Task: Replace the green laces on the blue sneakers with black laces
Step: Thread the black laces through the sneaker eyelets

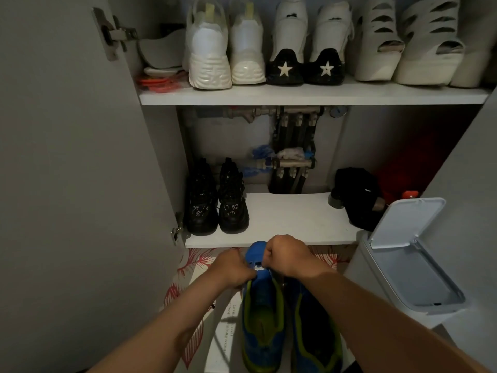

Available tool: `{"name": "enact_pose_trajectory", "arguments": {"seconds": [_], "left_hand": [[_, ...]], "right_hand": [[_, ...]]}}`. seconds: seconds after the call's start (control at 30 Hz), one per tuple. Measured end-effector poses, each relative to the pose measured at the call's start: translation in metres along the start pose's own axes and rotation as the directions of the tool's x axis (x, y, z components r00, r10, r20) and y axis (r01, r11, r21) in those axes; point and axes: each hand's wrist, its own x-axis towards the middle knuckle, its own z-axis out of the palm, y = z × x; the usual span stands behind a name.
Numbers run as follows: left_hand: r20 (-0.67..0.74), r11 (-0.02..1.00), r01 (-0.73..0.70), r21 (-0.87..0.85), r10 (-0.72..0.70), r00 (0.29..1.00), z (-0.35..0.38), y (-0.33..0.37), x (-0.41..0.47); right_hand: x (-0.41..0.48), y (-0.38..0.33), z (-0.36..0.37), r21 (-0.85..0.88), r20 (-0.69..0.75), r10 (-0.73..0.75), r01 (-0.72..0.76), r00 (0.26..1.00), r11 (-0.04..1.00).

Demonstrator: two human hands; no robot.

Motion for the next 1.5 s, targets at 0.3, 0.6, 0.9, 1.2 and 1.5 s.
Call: {"name": "enact_pose_trajectory", "arguments": {"seconds": [0.3,0.6,0.9,1.2,1.5], "left_hand": [[-0.001,0.987,0.019,-0.158,-0.020,1.000,0.004,-0.014,0.007],[0.045,0.952,0.060,-0.300,-0.048,0.998,-0.001,-0.018,0.000],[0.082,0.936,0.058,-0.347,-0.031,0.996,-0.001,-0.017,-0.002],[-0.033,0.969,-0.013,-0.246,0.005,0.999,0.005,-0.023,0.007],[-0.305,0.990,-0.059,-0.132,0.016,0.952,-0.030,-0.012,0.006]], "right_hand": [[0.011,-0.013,0.017,-0.164,0.014,-0.003,0.005,1.000,0.986],[0.011,-0.010,0.022,0.084,0.049,0.064,-0.068,0.997,0.994],[0.014,-0.019,0.034,0.036,0.032,0.139,-0.140,0.990,0.989],[0.014,-0.012,0.028,0.051,0.070,0.062,-0.066,0.996,0.997],[0.014,-0.006,0.015,0.052,0.083,-0.009,0.005,0.997,0.999]]}}
